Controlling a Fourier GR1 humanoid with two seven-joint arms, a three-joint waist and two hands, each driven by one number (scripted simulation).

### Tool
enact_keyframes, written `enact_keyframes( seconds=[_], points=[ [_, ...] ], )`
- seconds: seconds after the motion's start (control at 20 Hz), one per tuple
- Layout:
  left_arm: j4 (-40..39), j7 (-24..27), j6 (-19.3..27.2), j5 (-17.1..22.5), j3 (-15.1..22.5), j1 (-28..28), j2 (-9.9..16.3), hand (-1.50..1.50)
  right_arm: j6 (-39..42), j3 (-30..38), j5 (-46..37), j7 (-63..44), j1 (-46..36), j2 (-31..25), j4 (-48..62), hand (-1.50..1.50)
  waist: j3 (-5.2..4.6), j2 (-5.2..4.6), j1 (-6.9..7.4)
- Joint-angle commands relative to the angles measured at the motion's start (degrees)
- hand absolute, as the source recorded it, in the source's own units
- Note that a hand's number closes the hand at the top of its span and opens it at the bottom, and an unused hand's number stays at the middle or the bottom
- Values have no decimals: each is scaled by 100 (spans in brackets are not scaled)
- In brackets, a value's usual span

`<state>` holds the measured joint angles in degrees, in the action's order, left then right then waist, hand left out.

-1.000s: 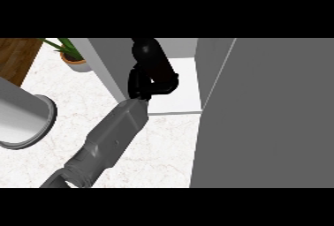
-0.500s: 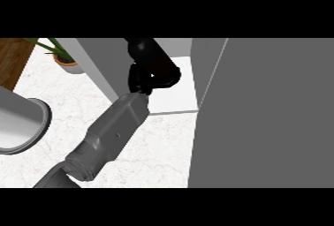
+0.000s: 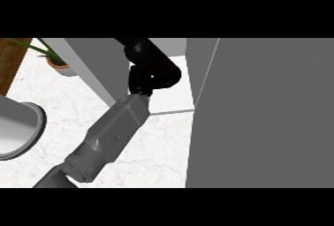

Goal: Pick up the wine, place it into the cabinet and close the cabinet

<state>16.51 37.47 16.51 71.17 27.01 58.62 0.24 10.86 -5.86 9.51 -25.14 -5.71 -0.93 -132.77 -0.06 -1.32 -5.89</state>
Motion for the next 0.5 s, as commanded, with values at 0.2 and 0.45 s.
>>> enact_keyframes(
  seconds=[0.2, 0.45],
  points=[
    [373, 46, 177, 325, 611, -379, -24, 150, 53, 39, 165, -94, -194, -65, 35, -150, -5, -45, -205],
    [660, 286, 416, 741, 724, -373, -24, 150, 181, 20, 170, 148, -79, -56, 262, -150, -2, -61, -255]
  ],
)
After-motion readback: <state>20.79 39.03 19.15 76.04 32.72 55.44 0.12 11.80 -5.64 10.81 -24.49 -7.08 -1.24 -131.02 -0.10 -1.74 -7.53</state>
